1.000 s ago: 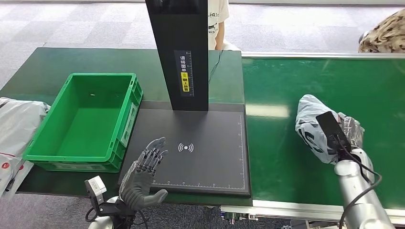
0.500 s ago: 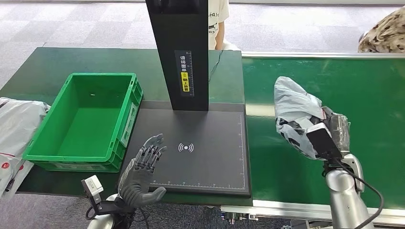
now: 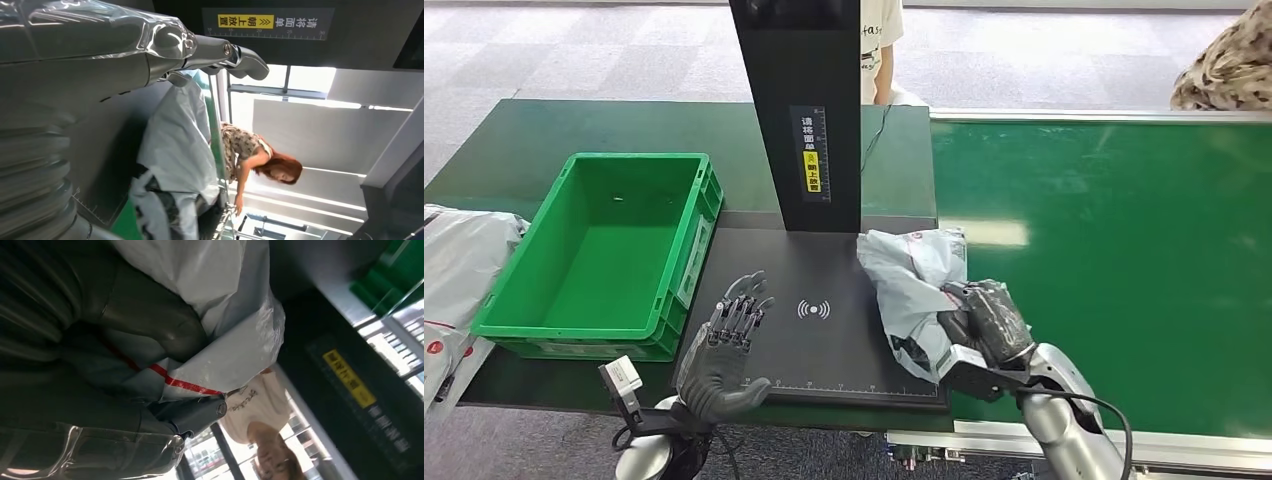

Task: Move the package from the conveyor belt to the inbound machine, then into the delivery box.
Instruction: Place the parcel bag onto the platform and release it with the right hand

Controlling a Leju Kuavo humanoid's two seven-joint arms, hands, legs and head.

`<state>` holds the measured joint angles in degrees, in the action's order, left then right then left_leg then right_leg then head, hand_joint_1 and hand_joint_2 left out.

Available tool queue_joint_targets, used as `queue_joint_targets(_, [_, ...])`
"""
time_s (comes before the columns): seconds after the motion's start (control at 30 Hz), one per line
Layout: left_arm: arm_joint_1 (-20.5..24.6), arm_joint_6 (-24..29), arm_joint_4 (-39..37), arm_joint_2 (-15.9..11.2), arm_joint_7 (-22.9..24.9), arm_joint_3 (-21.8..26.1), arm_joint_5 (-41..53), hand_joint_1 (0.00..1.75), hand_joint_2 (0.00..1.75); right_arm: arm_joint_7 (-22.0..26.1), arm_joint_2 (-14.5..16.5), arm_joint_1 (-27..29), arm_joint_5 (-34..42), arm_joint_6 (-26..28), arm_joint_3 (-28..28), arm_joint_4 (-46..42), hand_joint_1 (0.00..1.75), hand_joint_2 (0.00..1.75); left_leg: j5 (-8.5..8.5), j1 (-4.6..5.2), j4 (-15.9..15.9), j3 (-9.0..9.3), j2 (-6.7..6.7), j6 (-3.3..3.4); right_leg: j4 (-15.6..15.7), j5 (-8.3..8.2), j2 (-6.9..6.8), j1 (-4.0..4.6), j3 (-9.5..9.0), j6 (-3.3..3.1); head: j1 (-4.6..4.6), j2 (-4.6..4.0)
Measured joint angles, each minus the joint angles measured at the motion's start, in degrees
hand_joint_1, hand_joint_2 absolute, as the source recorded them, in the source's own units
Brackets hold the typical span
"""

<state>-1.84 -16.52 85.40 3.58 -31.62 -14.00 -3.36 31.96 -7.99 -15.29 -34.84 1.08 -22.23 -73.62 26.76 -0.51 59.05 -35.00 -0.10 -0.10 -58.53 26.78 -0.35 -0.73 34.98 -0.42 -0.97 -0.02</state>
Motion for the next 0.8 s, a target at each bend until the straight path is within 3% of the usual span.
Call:
queue_joint_targets(0.2, [1.0, -0.1, -2.3, -1.1, -0.8, -1.4, -1.6, 0.00, 1.75, 2.4, 0.5, -0.5, 0.5, -0.3, -6.2, 0.6, 1.75, 1.75, 0.00, 0.00, 0.0, 0.00, 0.00, 0.00, 0.0, 0.00, -0.01, 0.00, 0.00, 0.00, -0.01, 0.00])
queue_joint_targets(0.43, [1.7, 0.3, -3.2, -1.4, -0.9, -2.2, -2.1, 0.00, 1.75, 3.0, 0.8, -1.2, 1.6, -0.3, -7.7, 1.5, 1.75, 1.75, 0.00, 0.00, 0.0, 0.01, 0.00, 0.00, 0.0, 0.00, 0.00, 0.00, -0.01, -0.01, 0.00, 0.01])
queue_joint_targets(0.47, [2.1, 0.6, -3.5, -1.4, -0.7, -2.5, -2.3, 0.00, 1.75, 2.8, 1.1, -1.6, 1.8, -0.1, -8.2, 2.0, 1.68, 1.75, 0.00, 0.00, 0.0, 0.01, 0.01, 0.00, 0.0, 0.00, 0.00, 0.00, -0.01, -0.01, 0.00, 0.01])
queue_joint_targets(0.6, [3.2, 1.2, -4.2, -1.4, 0.0, -2.9, -2.6, 0.00, 1.75, 1.8, 2.1, -3.4, 2.8, 1.6, -8.8, 3.8, 0.03, 1.75, -0.01, 0.00, 0.0, 0.03, 0.01, 0.00, 0.0, -0.01, 0.00, 0.00, -0.01, -0.01, -0.01, 0.00])
queue_joint_targets(0.8, [3.2, 1.3, -4.2, -1.4, 0.8, -2.9, -2.9, 0.00, 1.75, 4.2, 2.9, -3.4, 9.2, 4.2, -6.4, 4.3, 0.00, 1.75, -0.01, 0.00, 0.0, 0.03, 0.00, 0.00, 0.0, -0.01, 0.00, 0.00, -0.01, -0.01, 0.00, 0.00])
